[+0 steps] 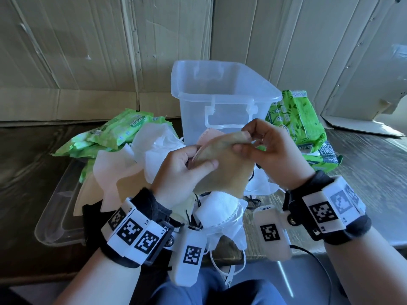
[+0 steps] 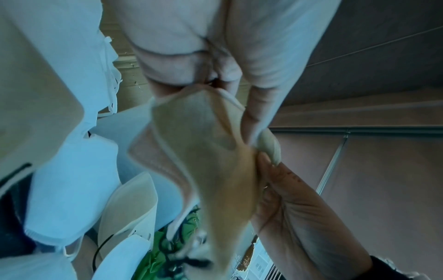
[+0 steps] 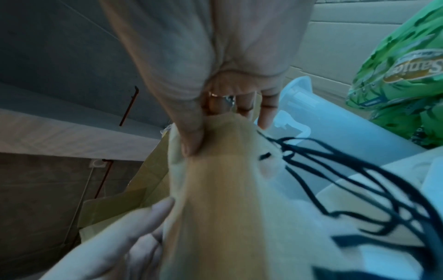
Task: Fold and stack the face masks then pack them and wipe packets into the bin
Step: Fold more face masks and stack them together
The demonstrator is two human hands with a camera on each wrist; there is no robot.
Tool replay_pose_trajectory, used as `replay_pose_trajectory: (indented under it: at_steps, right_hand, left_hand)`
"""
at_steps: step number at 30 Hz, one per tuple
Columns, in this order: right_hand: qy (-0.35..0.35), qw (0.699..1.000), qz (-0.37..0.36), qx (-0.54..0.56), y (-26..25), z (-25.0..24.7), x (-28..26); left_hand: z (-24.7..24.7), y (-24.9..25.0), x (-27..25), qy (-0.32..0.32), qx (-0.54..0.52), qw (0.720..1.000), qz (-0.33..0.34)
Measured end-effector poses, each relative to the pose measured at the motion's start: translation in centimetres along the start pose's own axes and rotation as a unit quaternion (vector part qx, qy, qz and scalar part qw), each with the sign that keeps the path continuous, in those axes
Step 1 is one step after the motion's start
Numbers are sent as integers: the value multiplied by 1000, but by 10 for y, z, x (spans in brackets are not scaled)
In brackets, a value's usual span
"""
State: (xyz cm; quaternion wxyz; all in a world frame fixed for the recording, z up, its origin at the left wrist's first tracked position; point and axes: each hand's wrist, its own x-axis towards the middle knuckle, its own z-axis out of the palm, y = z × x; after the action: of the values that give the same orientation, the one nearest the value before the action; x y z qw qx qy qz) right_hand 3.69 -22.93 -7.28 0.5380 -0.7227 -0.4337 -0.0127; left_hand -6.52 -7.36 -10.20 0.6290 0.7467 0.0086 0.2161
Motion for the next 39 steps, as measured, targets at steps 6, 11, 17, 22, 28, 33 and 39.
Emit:
replay_pose_trajectory:
  at_steps: [6, 11, 17, 22, 28, 33, 39]
  right_hand:
    - [-43, 996, 32, 74, -3, 6, 5]
    - [-22, 998, 58, -23, -1, 15, 6]
    - [-84, 976, 112, -169, 4, 20, 2]
    - [-15, 994, 60, -91, 0, 12, -2]
    - [193, 955, -25, -224, -6, 15, 2]
    - [-20, 976, -45, -213, -7, 36, -9]
    - [-160, 976, -24, -143, -14, 24, -17]
  left_hand:
    - [3, 2, -2, -31, -21, 999, -22]
    - [5, 0, -5, -33, -6, 999, -29]
    - [4, 2, -5, -46, -14, 999, 3]
    - [1, -3, -3, 27, -9, 1000, 14]
    - [-2, 5, -4, 94, -47, 994, 8]
    - [0, 14, -1, 22, -177, 981, -83]
    - [-5, -4, -4, 75, -94, 986, -118]
